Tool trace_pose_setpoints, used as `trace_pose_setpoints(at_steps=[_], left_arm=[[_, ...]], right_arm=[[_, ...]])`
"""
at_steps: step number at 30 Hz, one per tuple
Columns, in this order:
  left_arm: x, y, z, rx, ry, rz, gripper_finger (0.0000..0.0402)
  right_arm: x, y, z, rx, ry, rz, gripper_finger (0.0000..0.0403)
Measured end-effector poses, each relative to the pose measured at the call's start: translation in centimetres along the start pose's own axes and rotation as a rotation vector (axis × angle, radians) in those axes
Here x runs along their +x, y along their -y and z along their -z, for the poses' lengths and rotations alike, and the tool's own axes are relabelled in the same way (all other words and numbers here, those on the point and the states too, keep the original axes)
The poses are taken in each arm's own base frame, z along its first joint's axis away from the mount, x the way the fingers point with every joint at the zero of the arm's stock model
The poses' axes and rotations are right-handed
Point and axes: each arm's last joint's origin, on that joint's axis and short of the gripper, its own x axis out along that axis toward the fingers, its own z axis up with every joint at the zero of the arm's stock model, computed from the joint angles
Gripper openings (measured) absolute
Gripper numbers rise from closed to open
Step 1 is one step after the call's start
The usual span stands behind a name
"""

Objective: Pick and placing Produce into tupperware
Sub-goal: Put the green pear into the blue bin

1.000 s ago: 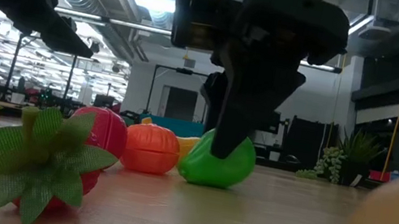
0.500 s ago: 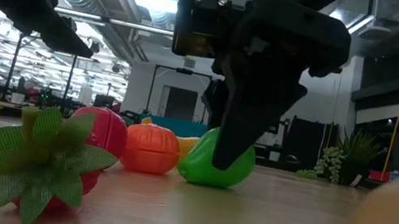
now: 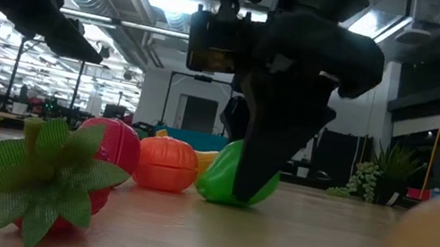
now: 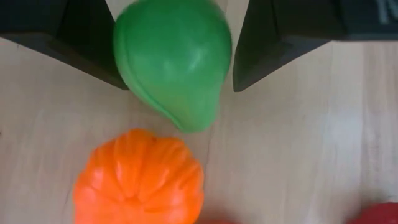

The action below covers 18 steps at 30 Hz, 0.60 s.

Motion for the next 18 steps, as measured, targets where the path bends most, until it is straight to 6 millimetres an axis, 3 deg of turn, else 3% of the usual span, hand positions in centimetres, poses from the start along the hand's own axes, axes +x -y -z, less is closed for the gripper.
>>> trace_pose_setpoints(at_steps=[4, 10, 18], left_arm=[[0.0, -0.01, 0.08, 0.001, -0.008, -0.001, 0.0279], [-0.01, -0.03, 0.42, 0.005, -0.043, -0.003, 0.0279], [-0.01, -0.04, 0.43, 0.005, -0.044, -0.003, 0.0279]], right_arm=[[0.0, 0.0, 0.0, -0.003, 0.0, 0.0, 0.0266], [-0.01, 0.01, -0.03, -0.002, 0.002, -0.005, 0.0216], [-0.01, 0.01, -0.03, 0.0, 0.001, -0.005, 0.0218]])
